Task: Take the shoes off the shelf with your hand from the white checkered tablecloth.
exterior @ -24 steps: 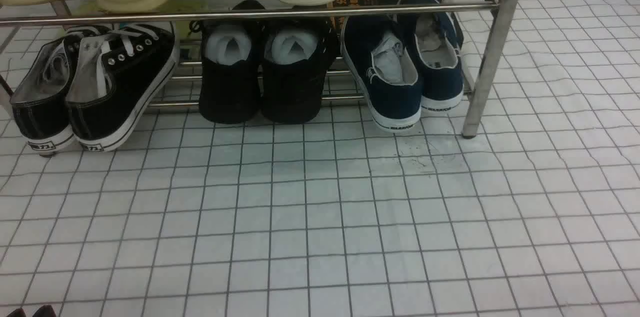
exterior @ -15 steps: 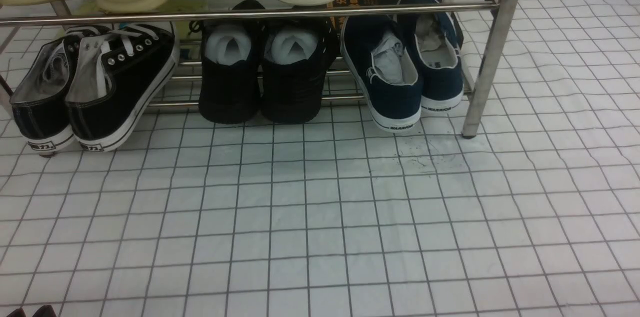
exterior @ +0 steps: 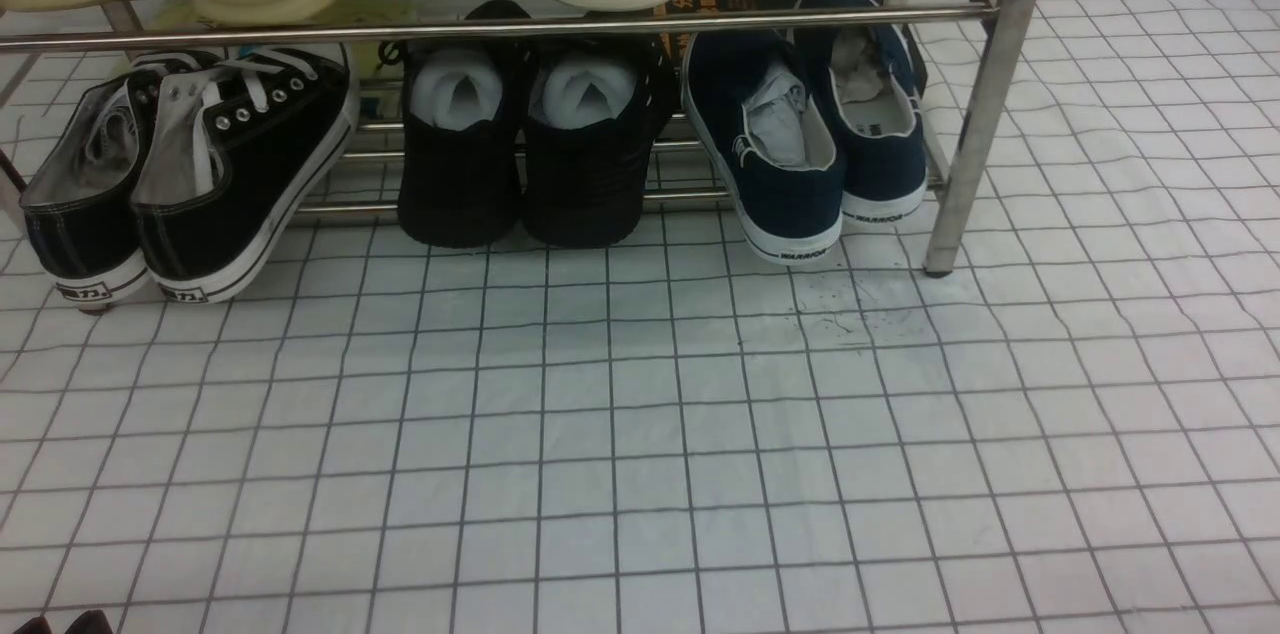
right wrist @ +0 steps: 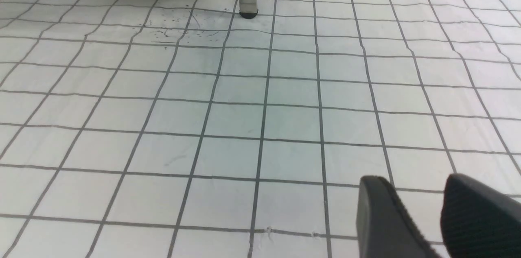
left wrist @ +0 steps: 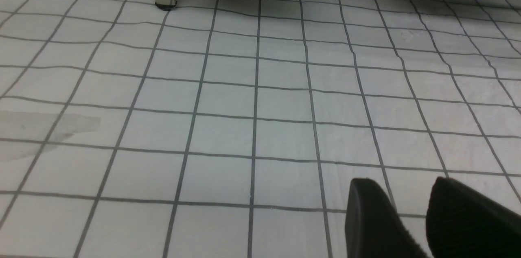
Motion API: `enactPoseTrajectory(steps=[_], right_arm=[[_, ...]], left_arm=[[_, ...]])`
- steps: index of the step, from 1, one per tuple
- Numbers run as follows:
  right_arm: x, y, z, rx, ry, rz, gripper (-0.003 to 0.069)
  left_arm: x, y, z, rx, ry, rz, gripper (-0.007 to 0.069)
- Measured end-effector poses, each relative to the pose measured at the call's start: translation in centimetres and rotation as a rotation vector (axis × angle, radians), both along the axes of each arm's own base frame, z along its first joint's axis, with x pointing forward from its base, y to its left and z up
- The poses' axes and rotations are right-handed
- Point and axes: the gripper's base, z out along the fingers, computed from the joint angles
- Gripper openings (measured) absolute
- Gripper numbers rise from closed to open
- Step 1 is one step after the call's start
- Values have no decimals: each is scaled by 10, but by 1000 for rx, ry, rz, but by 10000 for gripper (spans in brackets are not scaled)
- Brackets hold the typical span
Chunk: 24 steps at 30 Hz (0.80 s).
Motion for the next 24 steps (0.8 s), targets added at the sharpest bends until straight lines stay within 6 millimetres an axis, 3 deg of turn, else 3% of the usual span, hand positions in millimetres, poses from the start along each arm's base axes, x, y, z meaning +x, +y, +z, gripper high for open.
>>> enactPoseTrajectory(steps=[14, 17, 19, 20, 21, 24], right_arm=[[0, 0, 0, 12, -3, -2, 239], [1, 4, 2, 219, -10, -23, 239], [1, 8, 5, 532, 1, -54, 239], [1, 9, 5, 548, 0, -53, 239], [1, 10, 9, 745, 2, -75, 239], [2, 12, 13, 945, 8, -92, 239]], left_arm=[[0, 0, 0, 0, 0, 0, 239], [0, 0, 0, 0, 0, 0, 239], [0, 0, 0, 0, 0, 0, 239], [0, 0, 0, 0, 0, 0, 239], [0, 0, 0, 0, 0, 0, 239], [0, 0, 0, 0, 0, 0, 239]])
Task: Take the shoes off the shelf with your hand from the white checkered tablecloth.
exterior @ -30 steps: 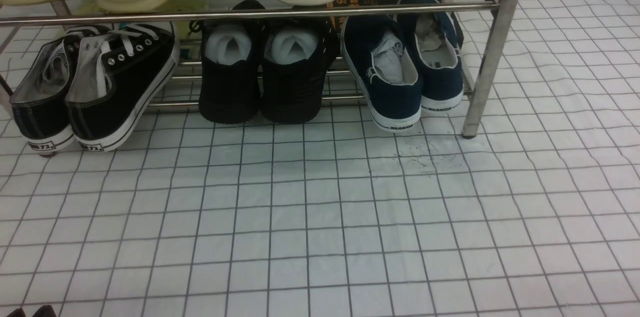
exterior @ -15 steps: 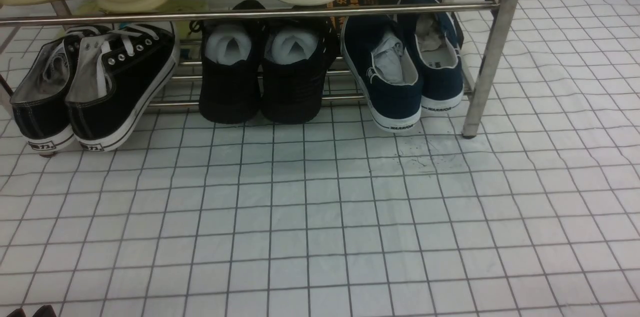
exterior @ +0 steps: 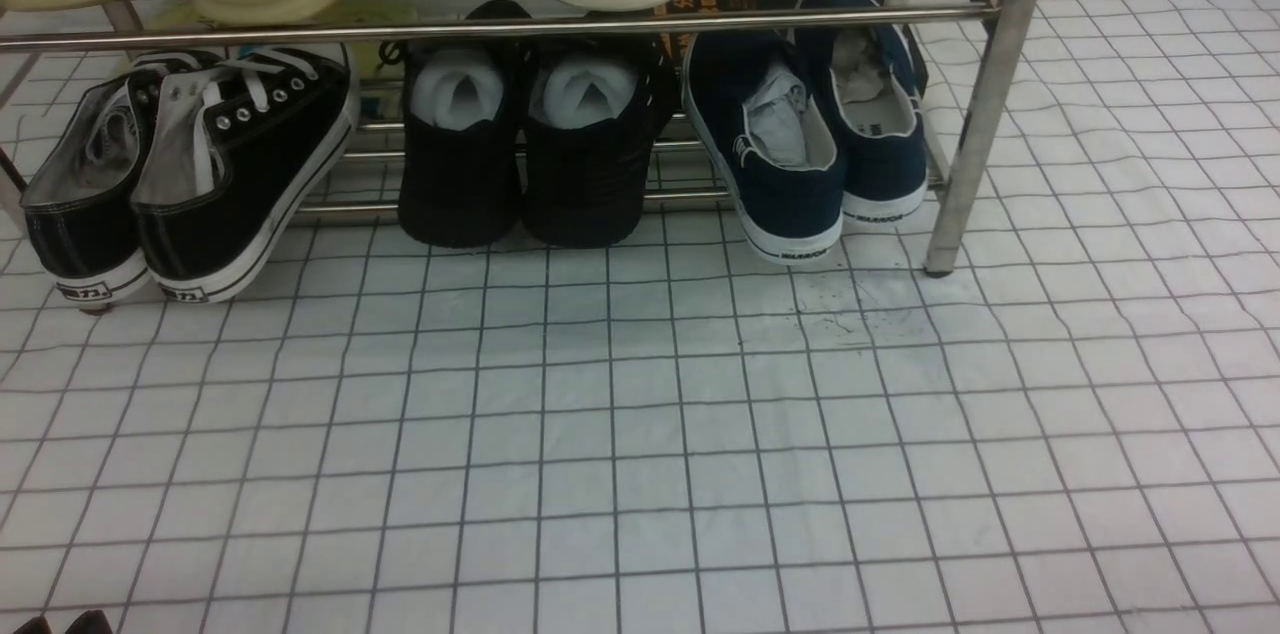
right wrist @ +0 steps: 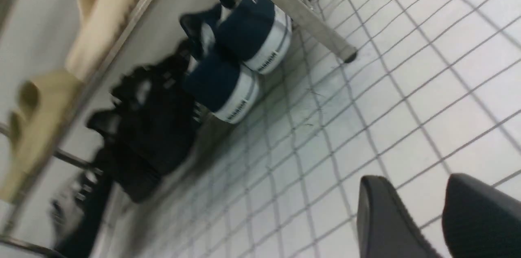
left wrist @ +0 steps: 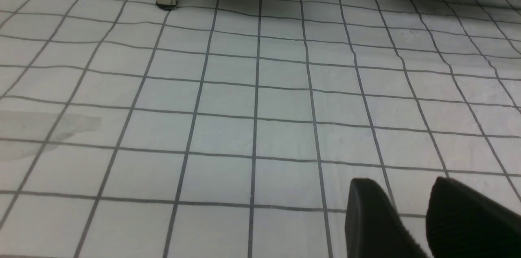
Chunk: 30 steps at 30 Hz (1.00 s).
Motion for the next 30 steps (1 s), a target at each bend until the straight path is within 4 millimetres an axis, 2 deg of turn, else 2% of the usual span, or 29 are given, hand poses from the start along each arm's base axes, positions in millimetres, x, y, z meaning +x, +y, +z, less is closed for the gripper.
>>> enactPoseTrajectory(steps=[4, 13, 15, 18, 19, 20, 21, 22, 23, 24, 26, 27, 28, 29, 30], right_arm=[[0, 1, 2, 78, -1, -5, 239], [0, -1, 8, 57, -39, -14, 239], [-2, -2, 30, -51, -117, -10, 223], [-1, -3, 72, -248, -193, -9, 150], [0, -2, 76, -281, -186, -1, 128], [8, -1, 94, -415, -143, 32, 71], [13, 1, 99, -481, -79, 72, 34], [26, 2, 102, -571, 58, 137, 2], [32, 3, 105, -610, 153, 180, -6], [33, 3, 103, -620, 202, 204, -7], [59, 2, 92, -685, 606, 338, -8], [66, 2, 88, -691, 714, 377, -8], [70, 2, 85, -694, 748, 389, -8], [88, 5, 81, -689, 849, 441, -7], [91, 6, 81, -688, 856, 449, -7]], left_arm=[[0, 0, 0, 0, 0, 0, 239], [0, 0, 0, 0, 0, 0, 239], [0, 0, 0, 0, 0, 0, 239], [0, 0, 0, 0, 0, 0, 239], [0, 0, 0, 0, 0, 0, 239], [0, 0, 0, 0, 0, 0, 239], [0, 0, 0, 0, 0, 0, 239], [0, 0, 0, 0, 0, 0, 239], [0, 0, 0, 0, 0, 0, 239], [0, 0, 0, 0, 0, 0, 239], [0, 0, 0, 0, 0, 0, 239], [0, 0, 0, 0, 0, 0, 239], [0, 0, 0, 0, 0, 0, 239], [0, 0, 0, 0, 0, 0, 239], [0, 0, 0, 0, 0, 0, 239]])
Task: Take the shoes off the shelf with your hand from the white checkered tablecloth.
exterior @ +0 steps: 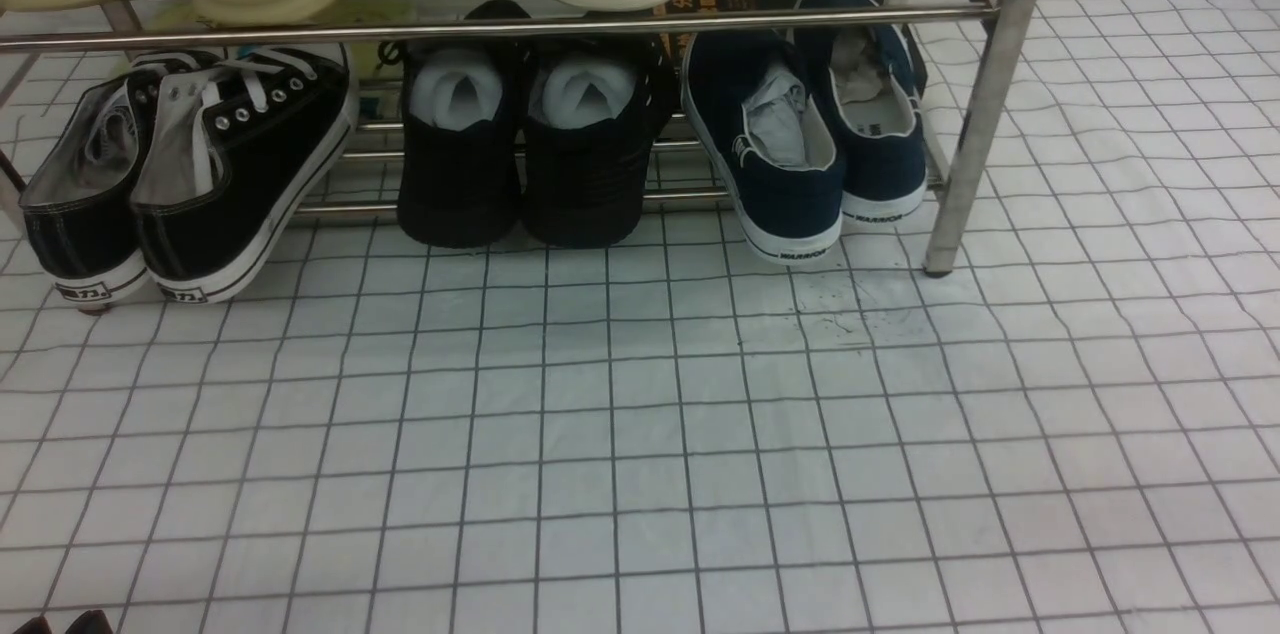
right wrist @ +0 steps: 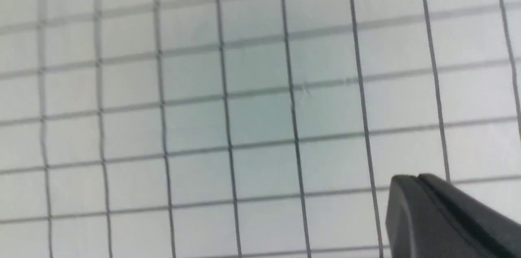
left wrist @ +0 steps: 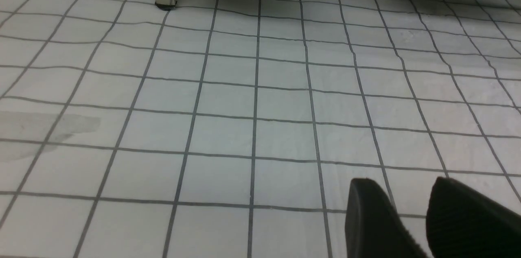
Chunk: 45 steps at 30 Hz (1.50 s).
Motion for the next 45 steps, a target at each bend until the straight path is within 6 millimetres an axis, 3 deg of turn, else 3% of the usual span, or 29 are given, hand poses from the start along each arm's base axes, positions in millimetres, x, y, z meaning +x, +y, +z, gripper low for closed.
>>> enactPoseTrajectory(steps=[2, 4, 5, 6, 7, 10, 16, 22, 29, 30, 35, 41, 45], right_arm=[[21, 11, -5, 35, 51, 67, -5], [49, 41, -9, 114, 69, 236, -2], [49, 43, -9, 114, 67, 243, -1], [66, 64, -7, 138, 65, 342, 0], [67, 68, -7, 138, 65, 361, 0], [95, 105, 11, 90, 8, 494, 1], [134, 146, 48, 20, -130, 511, 20], [174, 184, 59, -38, -198, 561, 102], [221, 206, 57, -116, -284, 567, 277], [231, 210, 53, -136, -299, 569, 335], [254, 220, 37, -177, -334, 573, 444], [266, 225, 15, -208, -341, 582, 467], [271, 229, 3, -210, -338, 586, 437]], left_arm=[[0, 0, 0, 0, 0, 0, 239], [0, 0, 0, 0, 0, 0, 239], [0, 0, 0, 0, 0, 0, 239], [0, 0, 0, 0, 0, 0, 239], [0, 0, 0, 0, 0, 0, 239], [0, 0, 0, 1, 0, 0, 239], [0, 0, 0, 1, 0, 0, 239], [0, 0, 0, 1, 0, 0, 239], [0, 0, 0, 1, 0, 0, 239], [0, 0, 0, 1, 0, 0, 239], [0, 0, 0, 1, 0, 0, 239], [0, 0, 0, 1, 0, 0, 239], [0, 0, 0, 2, 0, 0, 239]])
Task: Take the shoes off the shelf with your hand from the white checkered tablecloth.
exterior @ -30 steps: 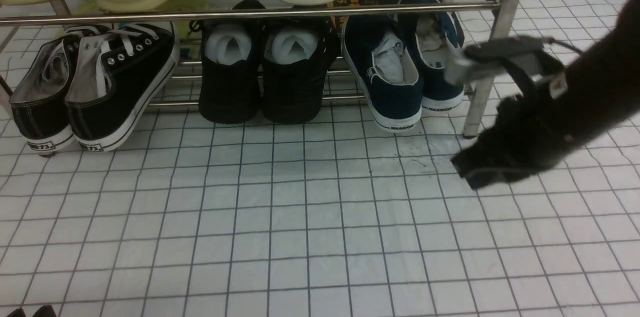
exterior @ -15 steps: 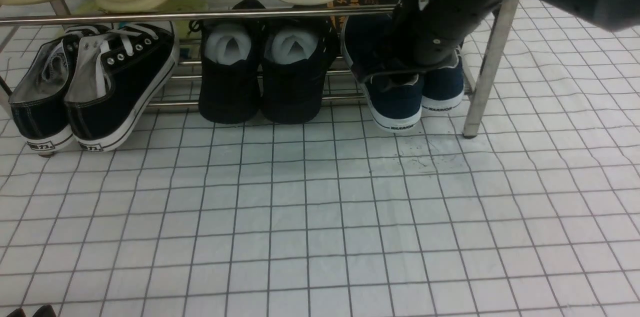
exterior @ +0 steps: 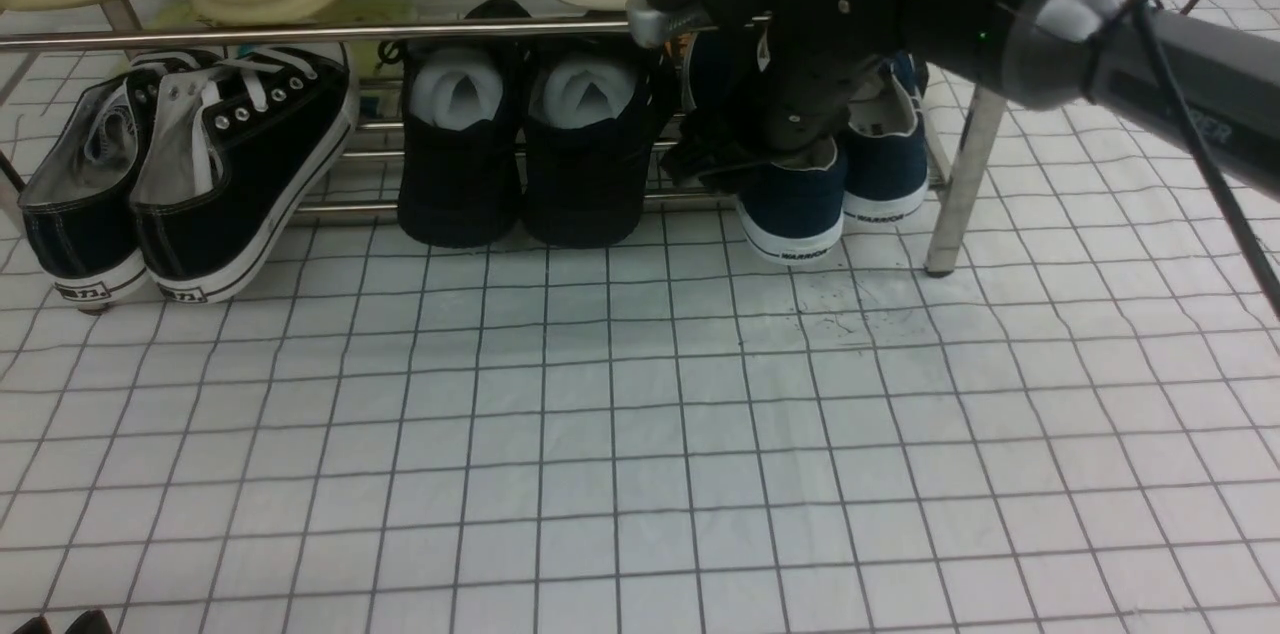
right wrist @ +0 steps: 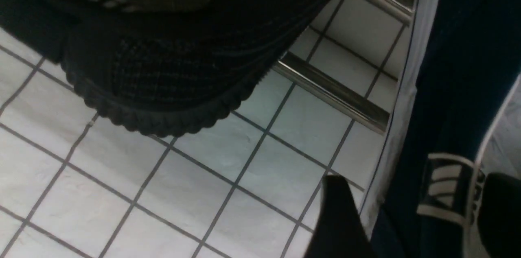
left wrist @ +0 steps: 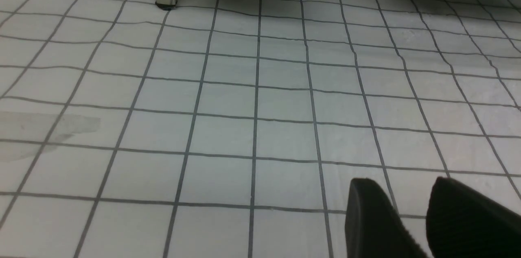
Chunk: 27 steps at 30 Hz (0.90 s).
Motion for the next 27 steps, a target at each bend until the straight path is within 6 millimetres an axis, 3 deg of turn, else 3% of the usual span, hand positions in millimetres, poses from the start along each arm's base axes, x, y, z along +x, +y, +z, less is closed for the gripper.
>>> enactPoseTrajectory(steps=[3, 8, 9, 10, 12, 15, 19, 23, 27], right_arm=[[3, 1, -8, -19, 6, 1, 400], [7, 1, -21, -60, 13, 5, 197], [7, 1, -21, -60, 13, 5, 188], [7, 0, -20, -58, 11, 4, 109], [4, 1, -18, -52, 29, 1, 36], [-7, 2, -10, -66, 80, 3, 32], [-54, 4, 33, -102, 207, 33, 33], [-87, 1, 77, -67, 177, 70, 33], [-115, -9, 94, -33, 185, 91, 33]], left_arm=[[0, 0, 0, 0, 0, 0, 239], [0, 0, 0, 0, 0, 0, 239], [0, 0, 0, 0, 0, 0, 239], [0, 0, 0, 0, 0, 0, 239], [0, 0, 0, 0, 0, 0, 239], [0, 0, 0, 0, 0, 0, 239], [0, 0, 0, 0, 0, 0, 239], [0, 0, 0, 0, 0, 0, 239], [0, 0, 0, 0, 0, 0, 239]])
